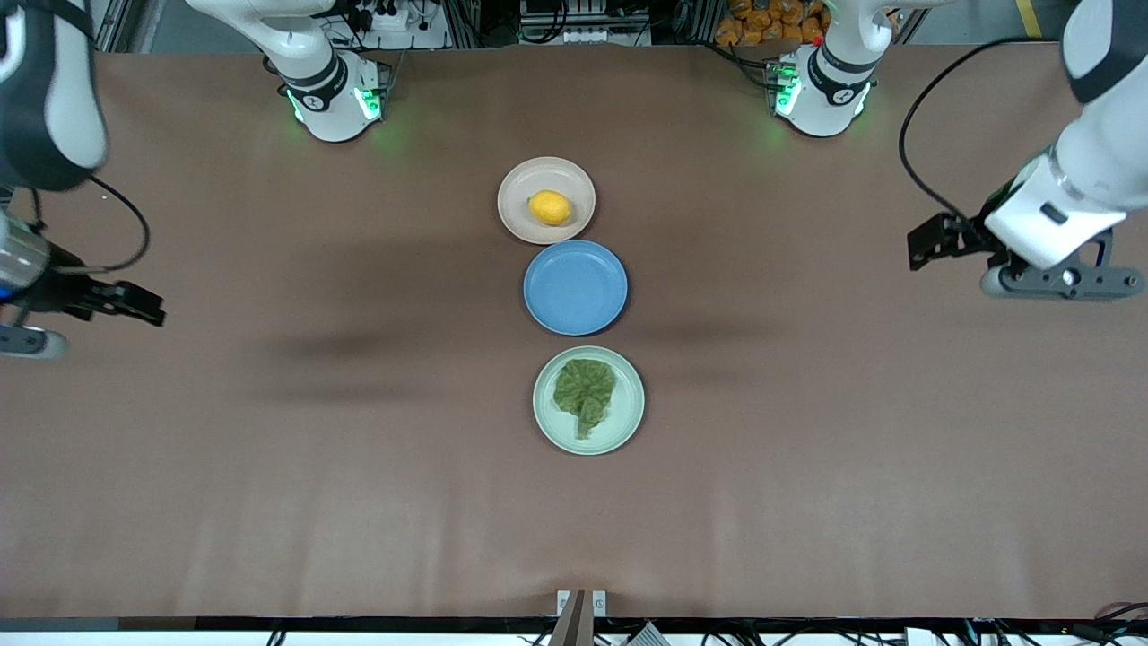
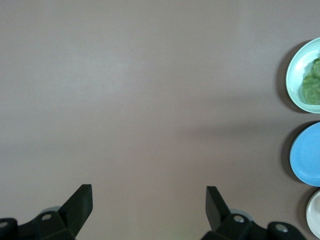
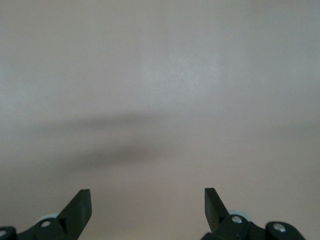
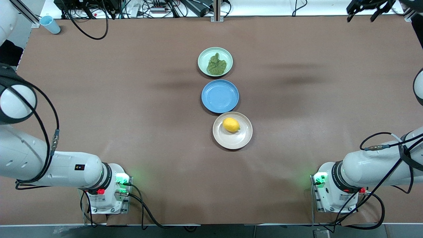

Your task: Place lemon and lettuce in plates

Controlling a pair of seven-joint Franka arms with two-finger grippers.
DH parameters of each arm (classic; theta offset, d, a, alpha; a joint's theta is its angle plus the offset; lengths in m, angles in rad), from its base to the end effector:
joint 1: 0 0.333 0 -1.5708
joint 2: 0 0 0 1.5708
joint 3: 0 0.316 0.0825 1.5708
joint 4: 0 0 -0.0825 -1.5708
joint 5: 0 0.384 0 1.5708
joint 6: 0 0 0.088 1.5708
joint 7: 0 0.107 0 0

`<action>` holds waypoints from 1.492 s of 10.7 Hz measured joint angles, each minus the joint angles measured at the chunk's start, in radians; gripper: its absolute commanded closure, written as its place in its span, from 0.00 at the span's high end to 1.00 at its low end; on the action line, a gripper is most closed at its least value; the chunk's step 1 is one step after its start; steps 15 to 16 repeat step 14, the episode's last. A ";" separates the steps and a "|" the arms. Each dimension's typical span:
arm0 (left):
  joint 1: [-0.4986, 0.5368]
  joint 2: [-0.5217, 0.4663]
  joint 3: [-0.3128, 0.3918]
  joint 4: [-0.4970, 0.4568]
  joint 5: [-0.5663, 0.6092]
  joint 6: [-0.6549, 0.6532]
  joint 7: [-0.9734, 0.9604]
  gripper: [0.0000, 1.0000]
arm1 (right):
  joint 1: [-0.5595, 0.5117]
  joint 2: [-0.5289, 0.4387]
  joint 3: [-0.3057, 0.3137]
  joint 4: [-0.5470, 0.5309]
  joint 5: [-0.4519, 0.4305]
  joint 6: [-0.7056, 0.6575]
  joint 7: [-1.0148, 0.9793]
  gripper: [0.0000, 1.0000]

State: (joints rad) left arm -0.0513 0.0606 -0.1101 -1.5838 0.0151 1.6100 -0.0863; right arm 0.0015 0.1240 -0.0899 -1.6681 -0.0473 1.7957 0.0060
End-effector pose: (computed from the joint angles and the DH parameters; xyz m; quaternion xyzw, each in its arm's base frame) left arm 0.5678 -0.0890 0.5877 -0.9991 0.0379 0.0164 0.0063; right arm 0.5995 -0.0546 0.5263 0.9987 -0.0416 0.0008 0.0287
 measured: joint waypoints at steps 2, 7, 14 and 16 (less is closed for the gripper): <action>-0.003 -0.026 0.001 0.004 0.000 -0.022 0.000 1.00 | 0.000 -0.033 0.000 0.064 0.000 -0.045 0.000 1.00; -0.001 -0.022 0.007 0.064 0.000 -0.053 0.001 1.00 | -0.001 -0.134 -0.018 0.085 0.002 -0.114 0.003 1.00; -0.001 -0.022 0.000 0.071 0.000 -0.072 0.001 1.00 | -0.001 -0.138 -0.022 0.136 0.008 -0.177 0.003 1.00; -0.001 -0.022 0.000 0.071 0.000 -0.072 0.001 1.00 | -0.001 -0.138 -0.022 0.136 0.008 -0.177 0.003 1.00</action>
